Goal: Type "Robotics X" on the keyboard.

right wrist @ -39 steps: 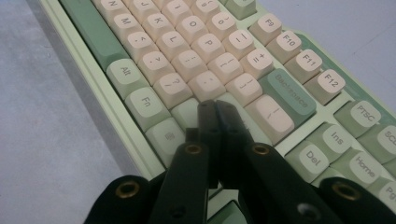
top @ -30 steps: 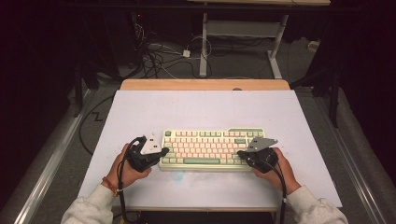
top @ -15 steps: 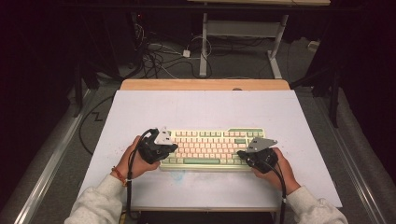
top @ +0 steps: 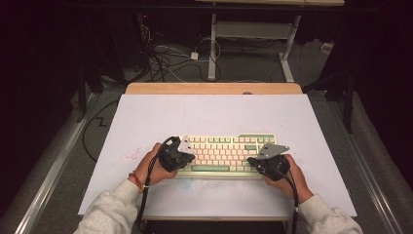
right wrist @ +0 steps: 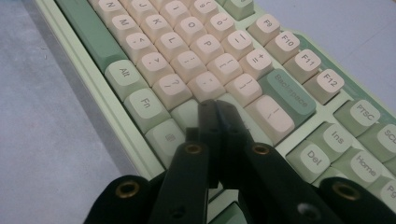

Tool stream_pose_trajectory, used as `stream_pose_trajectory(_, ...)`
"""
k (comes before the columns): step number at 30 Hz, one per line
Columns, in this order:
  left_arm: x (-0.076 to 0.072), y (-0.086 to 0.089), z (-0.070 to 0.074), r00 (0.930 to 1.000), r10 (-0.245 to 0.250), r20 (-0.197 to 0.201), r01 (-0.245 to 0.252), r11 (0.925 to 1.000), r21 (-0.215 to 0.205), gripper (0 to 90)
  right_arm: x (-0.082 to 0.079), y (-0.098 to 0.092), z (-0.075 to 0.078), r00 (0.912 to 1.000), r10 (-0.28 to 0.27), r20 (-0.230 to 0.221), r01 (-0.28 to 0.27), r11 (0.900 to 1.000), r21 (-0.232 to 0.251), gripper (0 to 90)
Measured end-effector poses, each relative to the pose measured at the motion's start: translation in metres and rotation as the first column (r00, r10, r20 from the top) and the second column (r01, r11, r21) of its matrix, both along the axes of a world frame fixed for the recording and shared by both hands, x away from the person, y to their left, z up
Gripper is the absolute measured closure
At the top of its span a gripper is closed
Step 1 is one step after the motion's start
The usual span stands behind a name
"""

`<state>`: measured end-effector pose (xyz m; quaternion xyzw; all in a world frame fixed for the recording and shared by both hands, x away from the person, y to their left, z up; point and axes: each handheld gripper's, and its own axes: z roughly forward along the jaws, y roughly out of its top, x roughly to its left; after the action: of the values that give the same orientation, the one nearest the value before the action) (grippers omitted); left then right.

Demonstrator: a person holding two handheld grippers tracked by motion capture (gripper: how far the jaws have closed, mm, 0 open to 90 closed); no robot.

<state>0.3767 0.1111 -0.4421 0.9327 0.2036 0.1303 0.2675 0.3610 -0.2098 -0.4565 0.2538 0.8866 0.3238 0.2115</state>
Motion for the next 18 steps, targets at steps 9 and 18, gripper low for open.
stream_pose_trajectory(9,0.001,-0.004,0.004,0.9999,0.000,0.015,0.000,1.0000,-0.009,87.8,0.000,0.000,0.000,1.0000,-0.001,-0.001,0.001,1.000,0.000,90.0)
stream_pose_trajectory(18,0.000,-0.009,-0.004,0.9998,0.003,0.018,-0.004,0.9994,0.034,87.8,0.000,0.000,0.000,1.0000,-0.001,0.001,0.001,1.000,0.000,90.0)
